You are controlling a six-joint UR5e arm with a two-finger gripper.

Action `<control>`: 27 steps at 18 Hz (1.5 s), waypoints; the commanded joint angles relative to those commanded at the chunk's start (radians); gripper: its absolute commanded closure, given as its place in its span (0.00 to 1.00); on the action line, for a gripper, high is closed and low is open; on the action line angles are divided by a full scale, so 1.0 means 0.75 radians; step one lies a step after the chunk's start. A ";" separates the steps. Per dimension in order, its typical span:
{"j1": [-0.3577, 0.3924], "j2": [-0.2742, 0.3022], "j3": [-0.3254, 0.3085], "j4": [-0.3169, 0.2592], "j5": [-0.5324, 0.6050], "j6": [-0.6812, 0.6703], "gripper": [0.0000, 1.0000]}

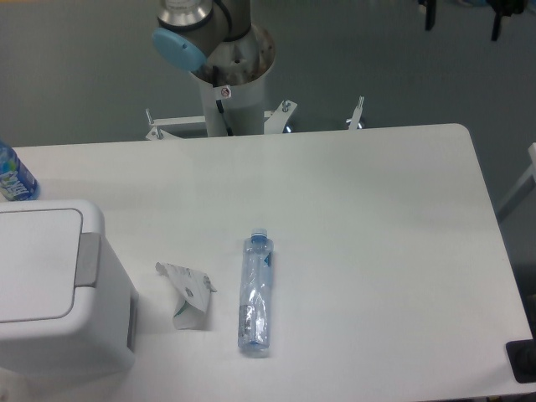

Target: Open the trash can

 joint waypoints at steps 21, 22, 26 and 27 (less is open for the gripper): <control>-0.640 -0.141 -0.008 0.254 -0.004 -1.400 0.00; -0.673 -0.151 -0.004 0.256 -0.004 -1.466 0.00; -0.808 -0.219 0.018 0.290 -0.004 -1.636 0.00; -0.832 -0.239 0.020 0.313 -0.002 -1.693 0.00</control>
